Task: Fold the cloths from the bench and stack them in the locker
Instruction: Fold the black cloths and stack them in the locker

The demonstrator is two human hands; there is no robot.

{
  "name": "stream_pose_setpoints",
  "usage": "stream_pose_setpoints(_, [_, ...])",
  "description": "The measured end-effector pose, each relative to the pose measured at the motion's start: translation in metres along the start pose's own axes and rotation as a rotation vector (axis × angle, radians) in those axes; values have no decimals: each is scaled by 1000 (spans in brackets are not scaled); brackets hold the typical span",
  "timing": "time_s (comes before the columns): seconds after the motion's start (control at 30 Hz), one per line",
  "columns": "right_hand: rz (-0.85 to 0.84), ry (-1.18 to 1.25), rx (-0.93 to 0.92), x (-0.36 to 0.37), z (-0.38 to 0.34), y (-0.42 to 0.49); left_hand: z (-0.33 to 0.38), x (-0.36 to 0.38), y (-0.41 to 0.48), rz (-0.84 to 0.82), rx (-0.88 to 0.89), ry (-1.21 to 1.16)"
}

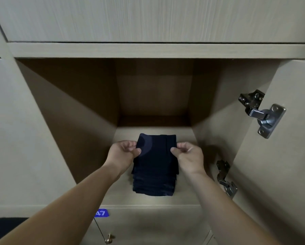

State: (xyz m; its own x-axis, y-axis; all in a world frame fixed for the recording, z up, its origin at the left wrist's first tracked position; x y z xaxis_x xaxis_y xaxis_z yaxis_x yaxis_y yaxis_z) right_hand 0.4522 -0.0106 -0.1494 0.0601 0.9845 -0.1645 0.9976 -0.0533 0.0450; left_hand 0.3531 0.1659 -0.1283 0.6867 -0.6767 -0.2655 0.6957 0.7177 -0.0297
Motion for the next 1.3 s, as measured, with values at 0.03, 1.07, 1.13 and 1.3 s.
stream_pose_setpoints(0.03, [4, -30, -20, 0, 3, 0, -3, 1, 0, 0, 6, 14])
stream_pose_setpoints(1.07, [-392, -871, -606, 28, 33, -25, -56, 39, 10, -305, 645, 849])
stream_pose_setpoints(1.13, [-394, -895, -610, 27, 27, -26, -51, 38, 10, -301, 646, 841])
stream_pose_setpoints(1.3, [-172, -789, -759, 13, -11, -33, -23, 24, -3, -203, 630, 599])
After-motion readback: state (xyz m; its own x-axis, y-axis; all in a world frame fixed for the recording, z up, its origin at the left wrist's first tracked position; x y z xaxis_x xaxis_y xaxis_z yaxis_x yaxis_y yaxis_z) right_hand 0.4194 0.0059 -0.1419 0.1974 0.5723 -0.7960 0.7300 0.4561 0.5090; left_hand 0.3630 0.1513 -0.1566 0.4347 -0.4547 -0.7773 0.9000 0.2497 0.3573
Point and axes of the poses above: each hand's wrist, its own y-axis towards the middle knuckle, its own x-axis out of the palm, z = x × y, the point moved 4 cm from there along y, towards the middle knuckle, and after that the axes turned 13 degrees about z, right-handed, at the moved point
